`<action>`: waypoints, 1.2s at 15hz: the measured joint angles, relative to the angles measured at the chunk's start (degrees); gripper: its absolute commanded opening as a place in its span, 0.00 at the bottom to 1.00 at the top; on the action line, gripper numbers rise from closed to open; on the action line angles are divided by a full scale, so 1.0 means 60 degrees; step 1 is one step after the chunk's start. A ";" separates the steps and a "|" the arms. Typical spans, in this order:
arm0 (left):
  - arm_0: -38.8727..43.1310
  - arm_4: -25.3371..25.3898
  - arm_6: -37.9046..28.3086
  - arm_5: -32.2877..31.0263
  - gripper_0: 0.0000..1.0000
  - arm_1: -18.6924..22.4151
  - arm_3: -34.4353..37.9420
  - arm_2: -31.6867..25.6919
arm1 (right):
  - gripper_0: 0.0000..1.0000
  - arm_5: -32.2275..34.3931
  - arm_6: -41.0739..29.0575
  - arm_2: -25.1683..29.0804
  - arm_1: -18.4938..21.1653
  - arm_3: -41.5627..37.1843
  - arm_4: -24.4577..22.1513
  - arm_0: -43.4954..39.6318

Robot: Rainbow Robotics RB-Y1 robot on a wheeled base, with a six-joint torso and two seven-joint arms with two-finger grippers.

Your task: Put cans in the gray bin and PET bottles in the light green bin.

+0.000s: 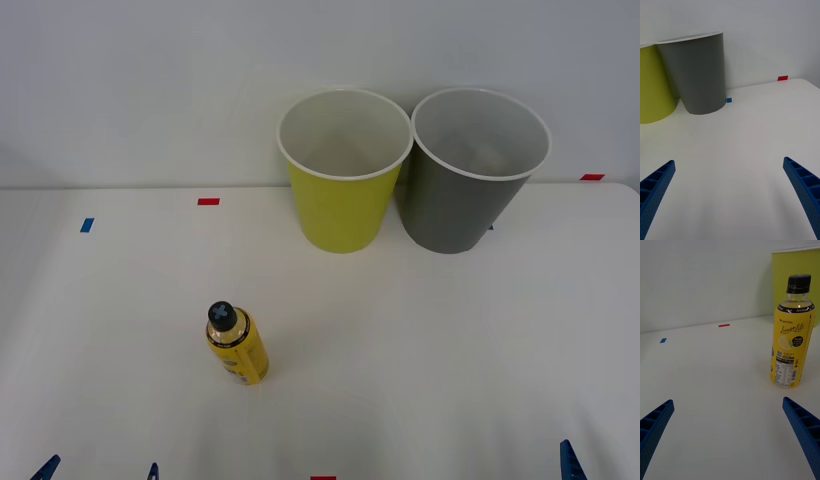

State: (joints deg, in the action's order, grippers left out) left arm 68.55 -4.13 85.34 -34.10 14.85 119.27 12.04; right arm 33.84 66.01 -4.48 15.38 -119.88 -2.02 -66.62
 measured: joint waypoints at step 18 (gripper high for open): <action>0.0000 0.0000 0.0000 0.0000 1.00 0.0000 0.0000 0.0000 | 1.00 0.0000 0.0000 0.0000 0.0000 0.0000 0.0000 0.0000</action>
State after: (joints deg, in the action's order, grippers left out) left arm 68.55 -4.13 85.34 -34.10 14.85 119.27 12.04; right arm 33.84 66.01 -4.48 15.38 -119.88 -2.02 -66.62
